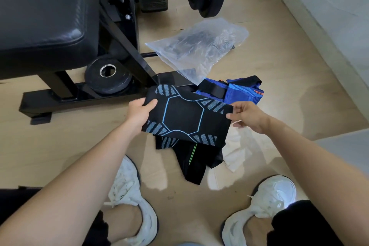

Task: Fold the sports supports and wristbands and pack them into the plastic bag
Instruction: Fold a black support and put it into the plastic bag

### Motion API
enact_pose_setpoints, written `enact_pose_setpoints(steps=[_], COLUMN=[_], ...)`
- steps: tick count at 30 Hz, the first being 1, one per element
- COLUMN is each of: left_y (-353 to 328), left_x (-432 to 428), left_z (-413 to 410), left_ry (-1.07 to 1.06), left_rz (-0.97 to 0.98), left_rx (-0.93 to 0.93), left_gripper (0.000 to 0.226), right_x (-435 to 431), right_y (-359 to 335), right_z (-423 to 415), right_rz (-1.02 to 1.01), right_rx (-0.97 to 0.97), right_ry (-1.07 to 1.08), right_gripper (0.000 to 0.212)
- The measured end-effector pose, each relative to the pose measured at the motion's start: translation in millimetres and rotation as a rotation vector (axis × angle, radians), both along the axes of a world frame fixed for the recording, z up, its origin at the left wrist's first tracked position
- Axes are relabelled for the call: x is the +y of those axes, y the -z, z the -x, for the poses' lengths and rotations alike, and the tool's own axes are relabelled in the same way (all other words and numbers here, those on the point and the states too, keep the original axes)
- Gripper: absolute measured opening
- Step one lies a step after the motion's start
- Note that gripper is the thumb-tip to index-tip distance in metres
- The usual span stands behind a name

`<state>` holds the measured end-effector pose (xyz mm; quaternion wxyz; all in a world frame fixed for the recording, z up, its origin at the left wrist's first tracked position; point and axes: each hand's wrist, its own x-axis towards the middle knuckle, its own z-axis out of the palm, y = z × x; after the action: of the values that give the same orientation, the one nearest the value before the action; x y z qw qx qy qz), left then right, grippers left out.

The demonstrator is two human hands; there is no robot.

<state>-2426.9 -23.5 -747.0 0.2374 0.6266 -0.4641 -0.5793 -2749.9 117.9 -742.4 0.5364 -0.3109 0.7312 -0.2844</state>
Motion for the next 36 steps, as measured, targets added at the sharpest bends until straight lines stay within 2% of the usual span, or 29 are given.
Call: enact_pose_setpoints(steps=[2, 4, 7, 8, 11, 14, 16, 18, 19, 24, 28, 30, 36], left_y=[22, 39, 60, 67, 81, 96, 101, 102, 103, 97, 90, 87, 83], left_x=[5, 12, 25, 28, 33, 35, 36, 36, 36, 37, 45, 49, 40], left_z=[-9, -14, -20, -21, -21, -16, -14, -13, -13, -20, -18, -16, -6], left_ry=[0.003, 0.08, 0.336, 0.33, 0.225, 0.228, 0.167, 0.077, 0.051, 0.04, 0.028, 0.052, 0.164], left_rz=[-0.067, -0.115, -0.127, -0.116, -0.116, -0.188, -0.214, -0.225, -0.227, -0.027, 0.038, 0.041, 0.109], left_rx=[-0.079, -0.206, -0.502, -0.527, -0.383, -0.235, -0.193, -0.169, -0.147, -0.29, -0.265, -0.249, -0.265], left_gripper=[0.006, 0.006, 0.01, 0.013, 0.024, 0.011, 0.013, 0.018, 0.022, 0.017, 0.01, 0.017, 0.007], right_x=[-7, -15, -13, -10, -1, -1, -1, -1, 0, 2, 7, 11, 35], right_y=[9, 21, 40, 47, 64, 70, 70, 73, 75, 72, 68, 65, 89], right_z=[-4, -7, -15, -18, -29, -38, -39, -39, -38, -36, -36, -35, -14], right_rz=[0.032, 0.085, 0.034, -0.021, -0.109, -0.12, -0.134, -0.13, -0.109, 0.015, 0.047, 0.052, -0.056], right_rx=[0.071, 0.115, 0.218, 0.245, 0.191, 0.161, 0.084, 0.026, 0.04, 0.143, 0.221, 0.305, 0.222], right_ry=[0.12, 0.212, 0.154, 0.126, 0.113, 0.135, 0.177, 0.195, 0.203, 0.214, 0.223, 0.241, 0.221], right_gripper=[0.012, 0.022, 0.042, 0.049, 0.061, 0.063, 0.052, 0.023, 0.019, 0.017, 0.035, 0.045, 0.025])
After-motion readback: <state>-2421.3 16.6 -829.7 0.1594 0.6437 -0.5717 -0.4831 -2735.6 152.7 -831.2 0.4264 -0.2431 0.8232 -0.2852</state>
